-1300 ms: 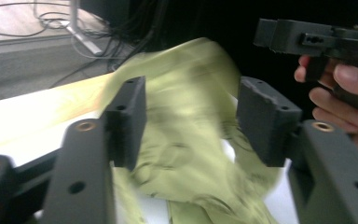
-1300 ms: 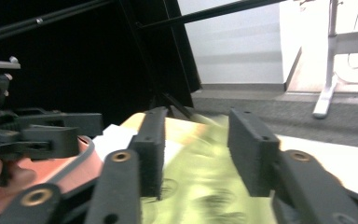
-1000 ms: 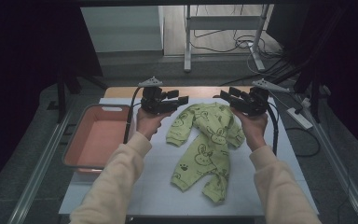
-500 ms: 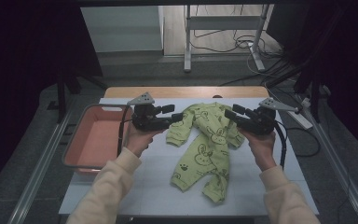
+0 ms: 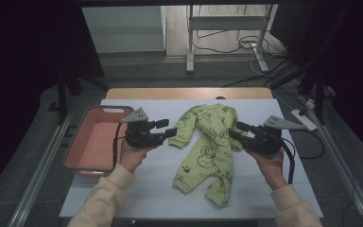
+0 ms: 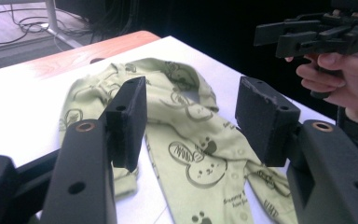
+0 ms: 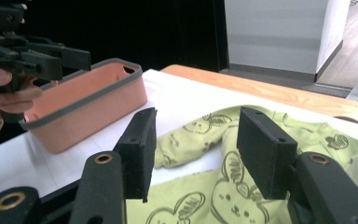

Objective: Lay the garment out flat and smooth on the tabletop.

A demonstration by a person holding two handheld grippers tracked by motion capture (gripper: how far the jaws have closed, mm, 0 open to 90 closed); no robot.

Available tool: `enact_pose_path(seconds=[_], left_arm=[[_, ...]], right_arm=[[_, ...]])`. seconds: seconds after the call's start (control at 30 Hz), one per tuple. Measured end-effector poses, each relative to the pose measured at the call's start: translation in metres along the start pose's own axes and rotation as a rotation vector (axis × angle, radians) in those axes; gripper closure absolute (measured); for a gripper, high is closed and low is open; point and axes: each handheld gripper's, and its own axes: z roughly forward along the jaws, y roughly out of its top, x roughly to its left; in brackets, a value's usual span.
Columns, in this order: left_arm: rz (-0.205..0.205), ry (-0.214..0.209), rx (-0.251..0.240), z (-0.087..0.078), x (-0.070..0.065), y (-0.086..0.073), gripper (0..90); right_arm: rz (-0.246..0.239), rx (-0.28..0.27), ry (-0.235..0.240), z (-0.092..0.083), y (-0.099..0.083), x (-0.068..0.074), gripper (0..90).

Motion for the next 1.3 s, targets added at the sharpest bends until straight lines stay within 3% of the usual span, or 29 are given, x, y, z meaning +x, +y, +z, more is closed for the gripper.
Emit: enact_pose_path(seconds=[0.23, 0.53, 0.87, 0.97, 1.2, 1.3], left_arm=[[0.031, 0.019, 0.014, -0.010, -0.008, -0.013, 43.5], [0.024, 0.006, 0.048, -0.011, -0.007, -0.029, 42.9], [0.013, 0.005, 0.058, -0.011, -0.004, -0.033, 42.5], [0.008, 0.003, 0.053, -0.012, -0.002, -0.033, 42.5], [-0.001, 0.006, 0.045, -0.015, -0.002, -0.034, 42.5], [-0.002, 0.004, 0.044, -0.016, -0.002, -0.034, 42.5]], right_arm=[[-0.005, 0.030, 0.008, -0.003, -0.014, 0.003, 46.7], [-0.001, 0.060, 0.002, 0.000, -0.025, 0.004, 45.7], [0.021, 0.060, -0.068, -0.009, -0.029, -0.010, 45.6], [0.018, 0.073, -0.103, -0.009, -0.033, -0.016, 45.6], [0.017, 0.126, -0.121, -0.001, -0.042, -0.026, 45.6], [-0.006, 0.155, -0.138, 0.004, -0.044, -0.027, 45.6]])
